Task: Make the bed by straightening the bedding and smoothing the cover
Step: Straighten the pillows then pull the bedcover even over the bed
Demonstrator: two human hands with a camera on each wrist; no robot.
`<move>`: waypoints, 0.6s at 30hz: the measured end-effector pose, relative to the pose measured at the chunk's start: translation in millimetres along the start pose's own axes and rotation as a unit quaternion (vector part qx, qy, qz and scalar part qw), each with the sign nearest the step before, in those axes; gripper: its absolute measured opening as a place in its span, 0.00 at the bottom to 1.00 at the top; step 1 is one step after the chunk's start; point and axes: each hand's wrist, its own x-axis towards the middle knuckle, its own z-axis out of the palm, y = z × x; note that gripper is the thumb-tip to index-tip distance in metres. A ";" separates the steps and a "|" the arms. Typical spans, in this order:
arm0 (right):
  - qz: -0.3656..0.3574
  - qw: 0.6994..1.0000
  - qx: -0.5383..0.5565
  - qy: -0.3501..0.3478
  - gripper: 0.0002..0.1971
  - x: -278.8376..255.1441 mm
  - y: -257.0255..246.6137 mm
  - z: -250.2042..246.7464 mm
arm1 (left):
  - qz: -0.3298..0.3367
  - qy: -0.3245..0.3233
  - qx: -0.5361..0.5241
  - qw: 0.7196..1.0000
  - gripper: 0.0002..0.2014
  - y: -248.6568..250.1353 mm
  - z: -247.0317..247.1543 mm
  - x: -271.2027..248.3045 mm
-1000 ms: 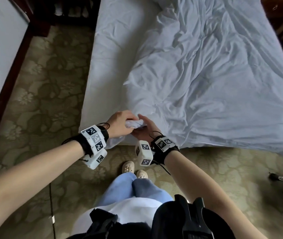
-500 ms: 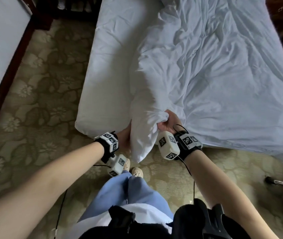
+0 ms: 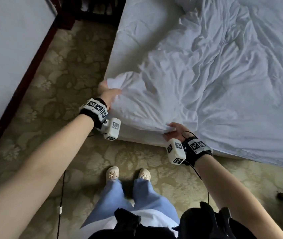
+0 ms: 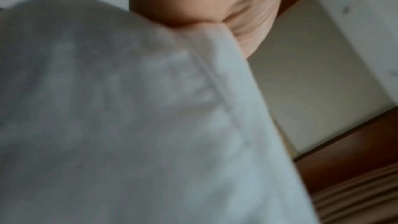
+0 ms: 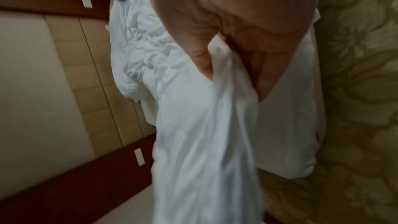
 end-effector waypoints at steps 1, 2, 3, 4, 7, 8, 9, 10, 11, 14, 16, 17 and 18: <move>0.015 1.000 -0.016 0.005 0.15 -1.4 6.7 11.4 | 0.034 0.026 -0.013 0.999 0.19 11.9 -13.0 9.0; 0.025 0.999 -0.019 -0.005 0.10 -0.9 12.8 22.2 | 0.055 0.052 -0.014 0.997 0.23 18.8 -26.9 17.5; 0.026 0.999 -0.034 -0.008 0.07 0.4 20.3 34.3 | 0.081 0.075 -0.015 0.994 0.25 24.6 -45.1 26.8; 0.028 0.999 -0.046 -0.006 0.06 1.5 27.6 44.1 | 0.096 0.090 0.005 0.991 0.25 25.5 -60.7 36.8; -0.005 0.997 -0.040 0.065 0.09 12.1 49.0 76.5 | 0.101 0.108 0.070 0.987 0.24 -1.1 -115.3 70.5; -0.021 0.996 -0.033 0.083 0.10 16.6 55.7 84.7 | 0.078 0.096 0.098 0.987 0.26 -19.8 -129.8 80.9; -0.034 0.993 -0.031 0.105 0.11 18.7 59.1 90.6 | 0.057 0.077 0.130 0.987 0.28 -41.5 -139.7 88.7; -0.043 0.991 -0.025 0.121 0.12 23.3 64.1 97.4 | 0.033 0.050 0.186 0.981 0.29 -63.5 -150.9 95.2; -0.052 0.989 -0.024 0.134 0.13 27.2 68.5 105.0 | 0.013 0.020 0.262 0.965 0.29 -85.4 -161.7 100.8; -0.067 0.986 -0.007 0.155 0.14 36.6 75.7 126.3 | -0.002 -0.047 0.477 0.878 0.21 -131.2 -178.5 102.1; -0.083 0.981 -0.020 0.174 0.14 45.1 77.9 146.0 | -0.027 -0.084 0.526 0.846 0.20 -148.3 -189.3 104.8; -0.089 0.979 -0.031 0.181 0.14 48.9 78.7 155.4 | -0.041 -0.107 0.533 0.838 0.22 -155.7 -195.3 107.9; -0.090 0.978 -0.042 0.185 0.14 53.1 78.1 164.5 | -0.051 -0.129 0.529 0.837 0.25 -158.4 -201.6 111.6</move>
